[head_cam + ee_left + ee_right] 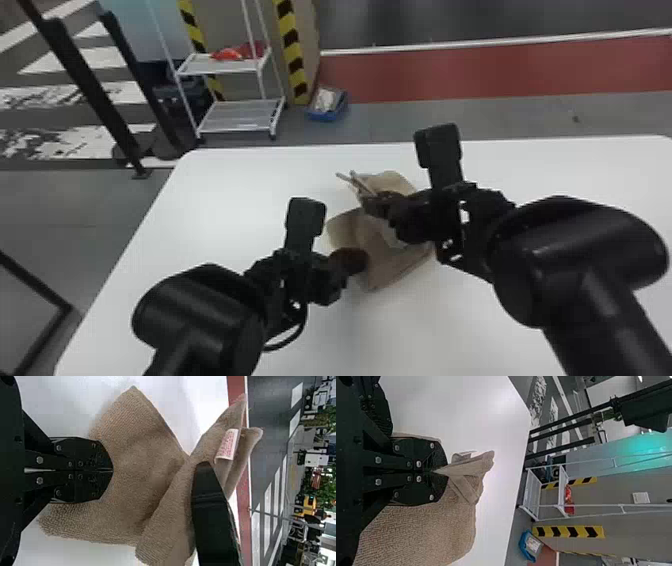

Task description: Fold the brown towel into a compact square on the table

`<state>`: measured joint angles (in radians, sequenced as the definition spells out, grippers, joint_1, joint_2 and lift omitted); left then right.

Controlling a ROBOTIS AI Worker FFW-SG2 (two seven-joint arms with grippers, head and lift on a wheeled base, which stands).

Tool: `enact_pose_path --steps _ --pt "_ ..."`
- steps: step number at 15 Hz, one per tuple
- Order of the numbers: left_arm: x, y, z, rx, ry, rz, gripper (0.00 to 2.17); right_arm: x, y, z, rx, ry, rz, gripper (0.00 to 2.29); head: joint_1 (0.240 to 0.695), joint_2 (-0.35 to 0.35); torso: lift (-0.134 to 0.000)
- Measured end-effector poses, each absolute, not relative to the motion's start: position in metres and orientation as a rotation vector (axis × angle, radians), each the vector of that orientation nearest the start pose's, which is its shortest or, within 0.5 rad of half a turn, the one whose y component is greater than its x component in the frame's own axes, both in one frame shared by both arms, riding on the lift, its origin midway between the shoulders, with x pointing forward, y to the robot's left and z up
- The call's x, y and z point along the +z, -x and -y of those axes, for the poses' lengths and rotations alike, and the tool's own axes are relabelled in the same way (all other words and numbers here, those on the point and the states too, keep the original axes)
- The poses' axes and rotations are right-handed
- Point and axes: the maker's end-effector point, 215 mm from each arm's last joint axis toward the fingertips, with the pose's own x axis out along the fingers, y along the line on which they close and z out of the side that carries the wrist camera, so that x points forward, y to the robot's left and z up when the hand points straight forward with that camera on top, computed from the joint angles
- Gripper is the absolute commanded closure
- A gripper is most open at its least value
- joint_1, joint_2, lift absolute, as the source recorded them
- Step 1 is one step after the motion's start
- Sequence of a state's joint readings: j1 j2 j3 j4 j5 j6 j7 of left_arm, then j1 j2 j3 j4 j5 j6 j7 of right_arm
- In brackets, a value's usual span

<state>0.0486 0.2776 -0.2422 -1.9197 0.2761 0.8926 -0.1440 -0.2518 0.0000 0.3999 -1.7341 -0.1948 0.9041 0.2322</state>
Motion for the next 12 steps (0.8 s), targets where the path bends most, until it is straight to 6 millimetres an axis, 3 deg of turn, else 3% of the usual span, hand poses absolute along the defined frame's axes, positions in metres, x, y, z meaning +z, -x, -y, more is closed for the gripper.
enact_pose_path --steps 5,12 --pt "-0.462 -0.481 -0.124 -0.456 -0.045 -0.674 1.91 -0.383 -0.543 -0.066 0.7 -0.01 -0.535 1.39 0.695 0.201 -0.128" --pt "-0.462 -0.48 -0.124 -0.457 -0.045 -0.675 1.91 -0.394 -0.536 -0.075 0.716 -0.021 -0.53 1.39 0.695 0.213 -0.128"
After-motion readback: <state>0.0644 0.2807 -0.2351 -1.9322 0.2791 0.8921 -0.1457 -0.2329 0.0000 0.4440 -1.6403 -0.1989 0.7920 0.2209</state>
